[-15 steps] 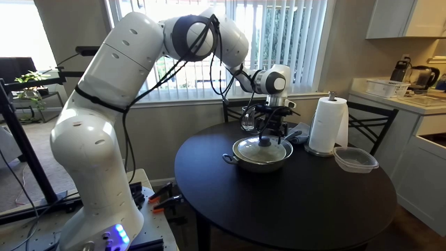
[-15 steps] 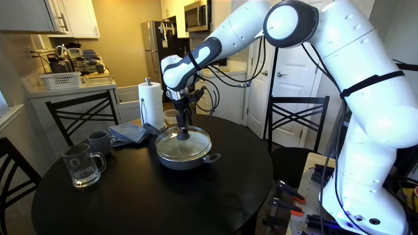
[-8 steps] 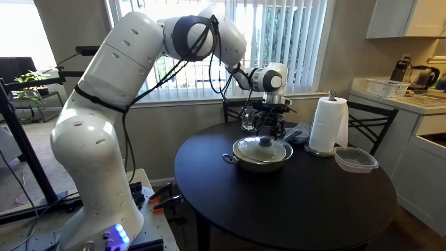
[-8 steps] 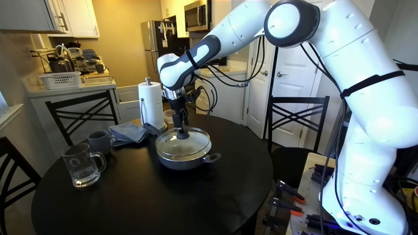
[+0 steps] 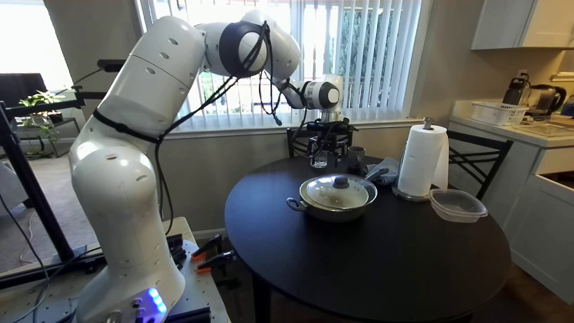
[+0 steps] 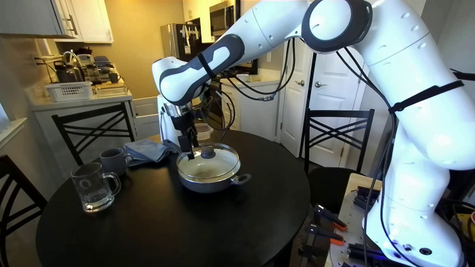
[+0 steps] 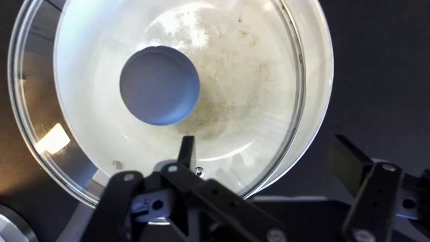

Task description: Place the lid on the pot

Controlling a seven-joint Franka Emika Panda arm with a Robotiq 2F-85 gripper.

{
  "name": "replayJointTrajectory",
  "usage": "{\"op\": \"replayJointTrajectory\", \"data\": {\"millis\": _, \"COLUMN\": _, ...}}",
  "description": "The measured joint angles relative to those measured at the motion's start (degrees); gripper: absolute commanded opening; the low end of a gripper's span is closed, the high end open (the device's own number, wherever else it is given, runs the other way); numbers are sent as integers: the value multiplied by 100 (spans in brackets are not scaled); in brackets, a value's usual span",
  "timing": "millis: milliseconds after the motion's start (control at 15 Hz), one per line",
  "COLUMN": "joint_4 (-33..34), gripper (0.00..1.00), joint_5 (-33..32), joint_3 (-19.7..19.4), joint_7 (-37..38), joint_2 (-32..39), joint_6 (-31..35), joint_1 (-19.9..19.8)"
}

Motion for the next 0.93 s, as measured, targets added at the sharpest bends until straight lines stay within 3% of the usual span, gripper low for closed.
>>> {"op": "replayJointTrajectory", "data": {"millis": 200, "joint_4": -54, "gripper": 100, "joint_5": -2, "joint_3": -129, "joint_7": -2, "joint_2": 100, "joint_6": 325, "joint_1": -60}}
{"op": "replayJointTrajectory", "data": {"millis": 533, "joint_4": -432, "gripper": 100, "joint_5": -2, "joint_3": -239, "joint_7": -15, "joint_2": 181, "joint_6": 1726, "joint_1": -465}}
{"op": "replayJointTrajectory", "data": {"millis": 933, "joint_4": -532, "gripper": 100, "joint_5": 3, "joint_3": -192, "joint_7": -15, "joint_2": 185, "joint_6": 1939, "joint_1": -558}}
